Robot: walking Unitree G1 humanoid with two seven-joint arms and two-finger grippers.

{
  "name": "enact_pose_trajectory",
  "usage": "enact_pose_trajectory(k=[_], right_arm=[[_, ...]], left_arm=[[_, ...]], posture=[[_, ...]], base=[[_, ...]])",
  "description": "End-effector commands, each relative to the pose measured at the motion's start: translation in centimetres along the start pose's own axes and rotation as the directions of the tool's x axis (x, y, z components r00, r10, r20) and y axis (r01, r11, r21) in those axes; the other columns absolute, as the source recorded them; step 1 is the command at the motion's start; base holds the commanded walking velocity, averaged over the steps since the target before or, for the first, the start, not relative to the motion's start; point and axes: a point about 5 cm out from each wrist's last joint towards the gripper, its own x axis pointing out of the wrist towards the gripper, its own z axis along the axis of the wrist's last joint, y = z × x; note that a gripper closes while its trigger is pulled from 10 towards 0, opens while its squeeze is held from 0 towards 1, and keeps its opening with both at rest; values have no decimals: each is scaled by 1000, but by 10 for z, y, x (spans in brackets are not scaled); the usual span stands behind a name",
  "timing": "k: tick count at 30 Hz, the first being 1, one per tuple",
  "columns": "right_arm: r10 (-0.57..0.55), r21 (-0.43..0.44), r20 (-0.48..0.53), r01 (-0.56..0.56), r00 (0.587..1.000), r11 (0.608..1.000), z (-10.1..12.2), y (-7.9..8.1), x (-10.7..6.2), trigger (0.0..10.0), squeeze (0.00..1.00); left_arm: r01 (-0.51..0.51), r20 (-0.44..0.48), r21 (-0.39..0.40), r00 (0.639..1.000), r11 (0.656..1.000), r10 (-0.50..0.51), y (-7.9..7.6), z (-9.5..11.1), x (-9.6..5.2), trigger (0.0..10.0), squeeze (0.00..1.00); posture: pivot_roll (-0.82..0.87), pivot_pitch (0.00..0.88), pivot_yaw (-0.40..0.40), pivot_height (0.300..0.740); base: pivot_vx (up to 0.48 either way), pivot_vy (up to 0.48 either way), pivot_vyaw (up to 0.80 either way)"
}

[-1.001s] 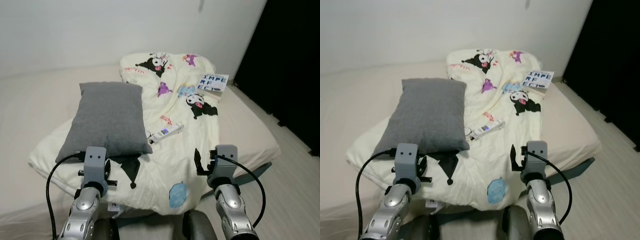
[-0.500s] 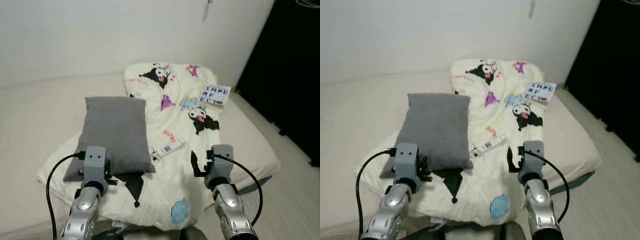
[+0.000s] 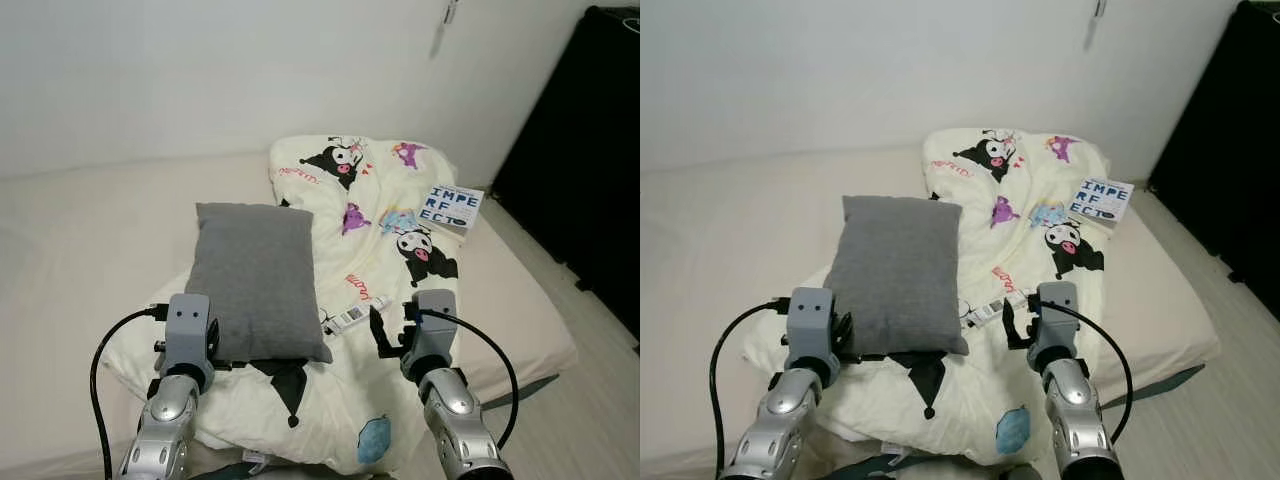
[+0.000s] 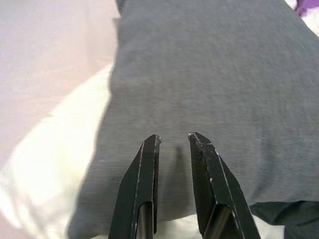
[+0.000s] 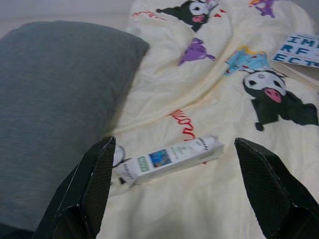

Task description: Clean up the room

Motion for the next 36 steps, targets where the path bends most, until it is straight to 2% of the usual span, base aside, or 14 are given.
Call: enact_pose_trajectory(k=[1,13,22,26,29,30,33,36], right_arm=[[5,1,-10,-5,1000,1000,-2,1,-2,10000,0],[21,8,-6,-21,1000,1000,-1,5,-2,10000,0],[25,12,-7,-24,1000,1000,-2,7,-3,10000,0],[21,34,-76,-19,997,999,-15,10,-4,10000,0],[-13,82,-208,30,978,996,-41,8,-9,10000,0],[-13,82,-208,30,978,996,-41,8,-9,10000,0],[-11,17,-285,17,958,1000,-58,11,-16,10000,0],[4,-10,-314,-7,949,1000,-65,13,-19,10000,0]], left_arm=[[-4,-13,2,1000,1000,4,0,-5,-3,10000,0],[1,-7,-7,1000,1000,-1,1,-5,-3,10000,0],[38,-33,-18,999,999,-39,-5,-10,-4,10000,0],[46,-42,0,998,999,-46,-7,-14,-4,10000,0],[53,-105,14,993,998,-51,-5,-33,-6,10000,0],[53,-105,14,993,998,-51,-5,-33,-6,10000,0],[38,-194,54,981,998,-27,0,-58,-13,10000,0],[37,-207,52,978,998,-26,0,-62,-15,10000,0]], posture=[[32,120,-59,676],[34,105,-57,711],[30,91,-53,740],[31,82,-55,740],[37,73,-56,740],[37,73,-56,740],[25,72,-50,740],[27,71,-49,740]], base=[[0,0,0],[0,0,0],[0,0,0],[0,0,0],[0,0,0],[0,0,0],[0,0,0],[0,0,0]])
